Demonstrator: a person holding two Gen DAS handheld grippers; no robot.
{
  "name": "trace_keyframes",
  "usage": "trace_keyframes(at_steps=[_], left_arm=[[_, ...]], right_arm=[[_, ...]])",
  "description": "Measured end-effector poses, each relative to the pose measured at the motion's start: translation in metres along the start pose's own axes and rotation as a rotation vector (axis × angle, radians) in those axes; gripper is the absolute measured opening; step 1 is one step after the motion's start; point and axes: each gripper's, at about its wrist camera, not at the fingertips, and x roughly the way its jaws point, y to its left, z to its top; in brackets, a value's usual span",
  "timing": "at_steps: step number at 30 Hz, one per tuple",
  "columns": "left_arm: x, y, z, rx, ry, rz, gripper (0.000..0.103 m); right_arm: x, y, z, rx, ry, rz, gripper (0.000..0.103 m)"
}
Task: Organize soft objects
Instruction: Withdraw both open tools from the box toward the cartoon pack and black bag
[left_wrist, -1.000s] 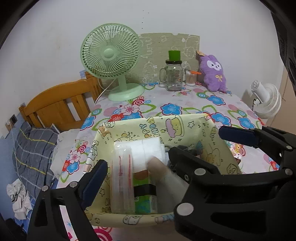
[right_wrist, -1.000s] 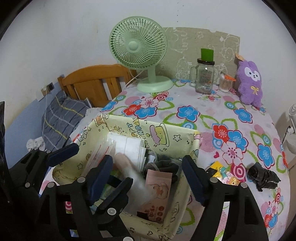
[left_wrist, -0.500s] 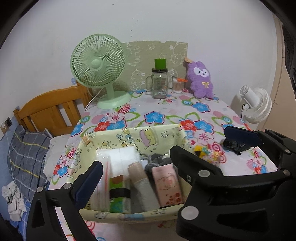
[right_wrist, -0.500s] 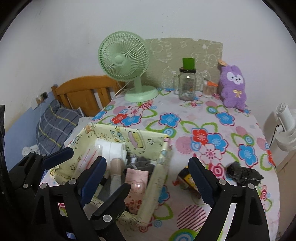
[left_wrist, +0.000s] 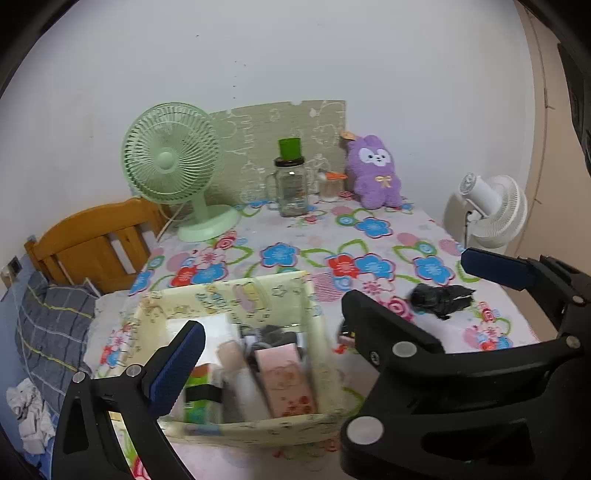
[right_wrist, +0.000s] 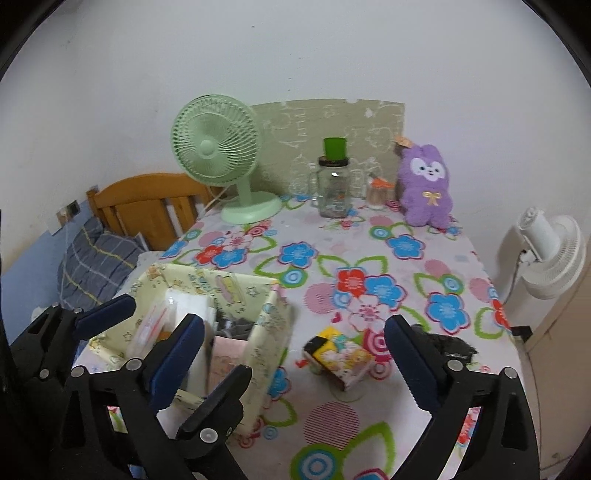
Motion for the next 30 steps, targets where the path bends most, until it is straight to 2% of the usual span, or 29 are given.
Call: trace_keyframes(at_steps=[12,15,21,25,30], left_arm=[[-0.003,-0.044,0.006,0.013,-0.020,-0.036,0.102],[-0.003,-0.055,0.008,0.019,-0.024,-0.047,0.099],[0.003,-0.069,0.009,0.023,-0.014,-0.057,0.099],[0.007,-0.078,0.008,0.033,-0.012,-0.059,0.093],[0.015,-0.086,0.006,0.030,-0.001,-0.068,0.093]], right_arm=[[-0.022,-0.044,-0.008,0.054,-0.021,-0.052,0.102],[-0.027,-0.055,-0.010,0.061,-0.033,-0.073,0.103],[-0.032,-0.069,-0.013,0.054,-0.043,-0.106,0.103],[-0.032,-0.078,-0.016,0.053,-0.045,-0.123,0.103],[-0.030,-0.087,-0.020,0.051,-0.036,-0.136,0.103]])
